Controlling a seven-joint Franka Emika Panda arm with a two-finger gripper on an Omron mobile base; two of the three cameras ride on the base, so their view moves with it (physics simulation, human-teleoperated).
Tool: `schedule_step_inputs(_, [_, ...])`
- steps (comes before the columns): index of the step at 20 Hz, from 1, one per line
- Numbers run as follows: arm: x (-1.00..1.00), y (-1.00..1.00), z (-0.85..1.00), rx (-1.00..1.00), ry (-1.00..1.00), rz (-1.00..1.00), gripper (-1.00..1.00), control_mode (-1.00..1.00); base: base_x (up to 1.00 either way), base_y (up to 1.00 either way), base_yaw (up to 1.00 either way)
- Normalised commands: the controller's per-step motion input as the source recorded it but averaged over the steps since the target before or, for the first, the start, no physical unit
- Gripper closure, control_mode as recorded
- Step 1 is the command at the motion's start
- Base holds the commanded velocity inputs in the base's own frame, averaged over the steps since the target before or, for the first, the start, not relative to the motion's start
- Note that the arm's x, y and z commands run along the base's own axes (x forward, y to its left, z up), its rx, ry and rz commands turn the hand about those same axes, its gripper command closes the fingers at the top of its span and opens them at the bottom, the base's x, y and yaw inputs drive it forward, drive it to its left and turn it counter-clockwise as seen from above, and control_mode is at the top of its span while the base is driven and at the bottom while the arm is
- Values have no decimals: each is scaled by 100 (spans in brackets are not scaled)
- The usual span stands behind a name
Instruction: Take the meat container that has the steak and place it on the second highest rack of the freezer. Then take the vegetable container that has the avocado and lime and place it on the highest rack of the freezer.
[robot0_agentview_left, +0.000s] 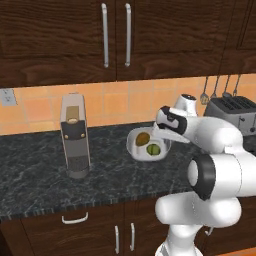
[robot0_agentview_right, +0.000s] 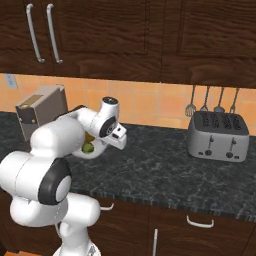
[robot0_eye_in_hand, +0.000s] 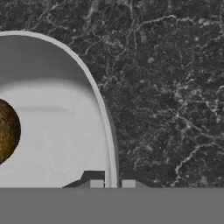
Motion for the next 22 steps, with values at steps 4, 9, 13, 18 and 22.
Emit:
schedule_step_inputs(4, [-35,0,51,9,2,-44,100,-100,0,0,0])
schedule_step_inputs(9, [-42,0,30,11,0,-54,100,-100,0,0,0])
schedule_step_inputs(13, [-54,0,12,7,0,-63,100,-100,0,0,0])
schedule_step_inputs(18, [-41,0,23,5,3,-62,100,-100,0,0,0])
schedule_step_inputs(22, [-37,0,36,13,1,-55,100,-100,0,0,0])
